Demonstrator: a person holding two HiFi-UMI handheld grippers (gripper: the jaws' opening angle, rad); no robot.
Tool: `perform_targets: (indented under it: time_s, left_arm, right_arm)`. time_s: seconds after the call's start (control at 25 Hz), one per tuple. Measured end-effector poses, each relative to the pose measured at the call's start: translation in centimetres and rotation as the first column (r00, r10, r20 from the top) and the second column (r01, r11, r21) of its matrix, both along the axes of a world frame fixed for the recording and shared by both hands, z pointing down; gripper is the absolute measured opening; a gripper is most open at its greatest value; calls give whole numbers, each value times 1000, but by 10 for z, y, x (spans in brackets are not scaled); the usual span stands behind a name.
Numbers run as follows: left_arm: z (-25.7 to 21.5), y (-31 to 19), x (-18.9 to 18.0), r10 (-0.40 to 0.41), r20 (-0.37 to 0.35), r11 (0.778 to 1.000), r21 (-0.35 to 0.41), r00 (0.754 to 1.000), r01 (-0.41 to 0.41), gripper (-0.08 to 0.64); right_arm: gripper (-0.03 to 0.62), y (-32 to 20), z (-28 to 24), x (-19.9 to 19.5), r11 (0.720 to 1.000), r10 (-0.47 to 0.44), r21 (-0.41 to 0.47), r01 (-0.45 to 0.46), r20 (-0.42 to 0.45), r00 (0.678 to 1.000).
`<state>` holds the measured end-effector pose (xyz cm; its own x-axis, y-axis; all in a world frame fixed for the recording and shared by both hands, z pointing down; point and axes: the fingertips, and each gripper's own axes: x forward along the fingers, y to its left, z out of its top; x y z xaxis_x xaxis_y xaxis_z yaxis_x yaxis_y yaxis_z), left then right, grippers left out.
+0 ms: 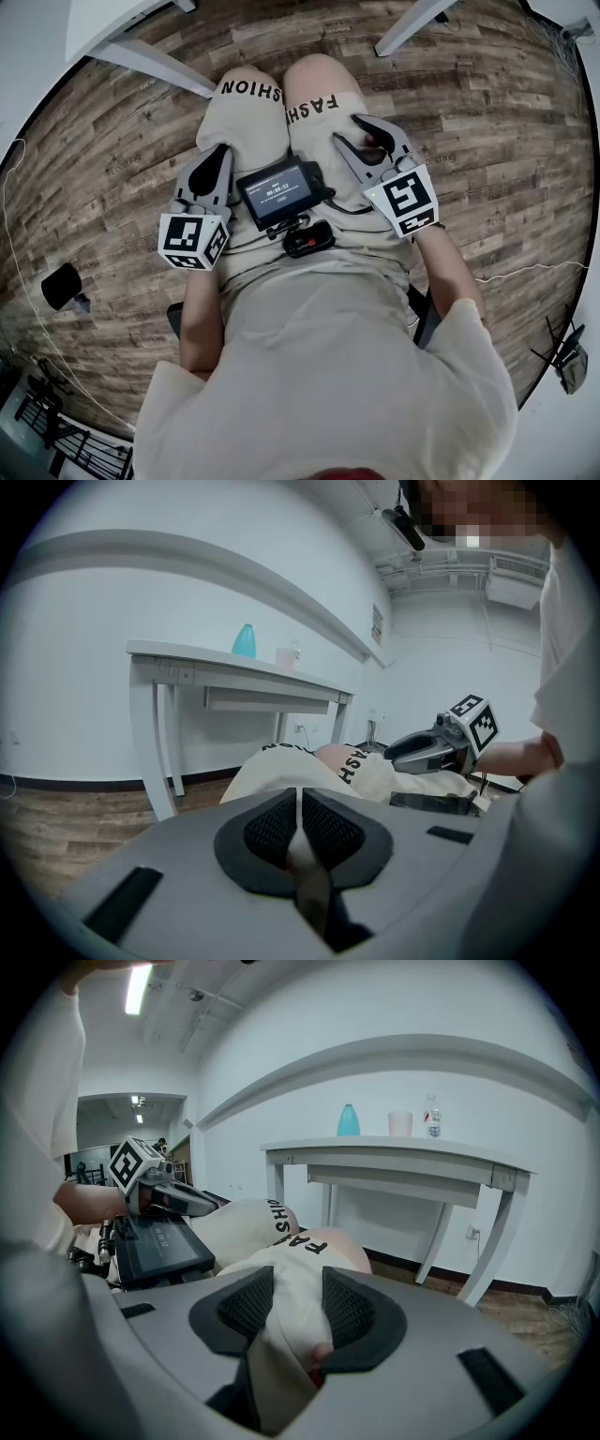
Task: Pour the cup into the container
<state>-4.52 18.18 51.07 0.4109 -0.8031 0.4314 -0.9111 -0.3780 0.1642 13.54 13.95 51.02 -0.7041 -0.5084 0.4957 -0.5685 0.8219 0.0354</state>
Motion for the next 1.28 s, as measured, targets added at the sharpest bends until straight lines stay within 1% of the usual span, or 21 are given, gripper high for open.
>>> perform_targets:
  time_s: [0.28, 0.44, 0.76, 1.0, 1.28]
  left_arm:
    - [1, 7, 0, 2, 21, 1000, 2, 1000, -2, 14]
    - [2, 1, 2, 6, 24, 1000, -2, 1000, -6, 14]
    - [0, -5, 3, 19, -8, 1000, -1, 1000, -19, 14]
    - [3, -5, 3, 18, 34, 1000, -12, 999, -18, 14]
    - [4, -5, 2, 10, 44, 1000, -16, 999, -10, 14]
  right_arm:
    - [167, 7, -1, 0, 1000, 4, 4, -4, 1, 1000]
    - [167, 2, -1, 3, 1000, 11, 1, -11, 5, 1000]
    - [167, -1, 0, 7, 1000, 31, 8, -31, 6, 1000]
    - [167, 1, -1, 9, 999, 34, 0, -34, 15, 999]
    - [167, 1, -1, 8, 1000, 25, 6, -25, 7, 1000]
